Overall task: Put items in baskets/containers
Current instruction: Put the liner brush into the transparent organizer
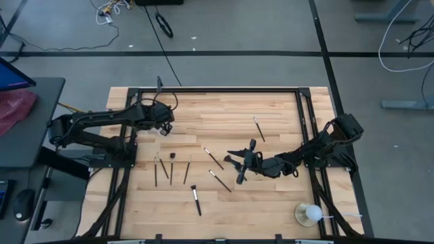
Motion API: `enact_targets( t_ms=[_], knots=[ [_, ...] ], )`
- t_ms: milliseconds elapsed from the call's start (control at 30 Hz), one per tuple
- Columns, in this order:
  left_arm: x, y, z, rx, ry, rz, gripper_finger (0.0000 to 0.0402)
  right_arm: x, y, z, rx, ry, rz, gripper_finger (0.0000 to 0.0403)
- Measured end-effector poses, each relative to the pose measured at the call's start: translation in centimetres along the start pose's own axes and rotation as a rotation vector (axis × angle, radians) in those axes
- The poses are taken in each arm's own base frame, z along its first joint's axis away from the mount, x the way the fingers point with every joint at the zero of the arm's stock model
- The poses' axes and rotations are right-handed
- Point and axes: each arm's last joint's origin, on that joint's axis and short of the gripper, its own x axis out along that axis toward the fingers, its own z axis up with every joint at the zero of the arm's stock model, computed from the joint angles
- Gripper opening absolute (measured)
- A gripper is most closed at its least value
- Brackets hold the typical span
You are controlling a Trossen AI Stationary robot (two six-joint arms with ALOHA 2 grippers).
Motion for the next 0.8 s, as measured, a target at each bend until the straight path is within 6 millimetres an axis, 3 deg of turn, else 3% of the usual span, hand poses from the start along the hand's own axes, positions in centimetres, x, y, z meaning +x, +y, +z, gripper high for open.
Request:
enact_targets(
  t_ms=[200,433,600,800],
  knots=[
    [-1.3,0.5,0.9,0.035,-0.023,-0.013,0.0156,0.0,0.0,0.0,-0.001,0.001,0.000,0.0120],
    [-6.1,1.0,2.3,0.018,-0.162,-0.115,0.0160,0.0,0.0,-0.4,-0.028,0.030,-0.002,0.0120],
    [-8.6,-1.2,1.3,0.058,-0.324,-0.283,0.0155,0.0,-0.1,-1.0,-0.019,0.080,-0.007,0.0120],
    [-9.2,-5.9,-2.0,0.138,-0.503,-0.512,0.0154,-0.1,-0.2,-1.4,0.017,0.117,-0.014,0.0120]
  ],
)
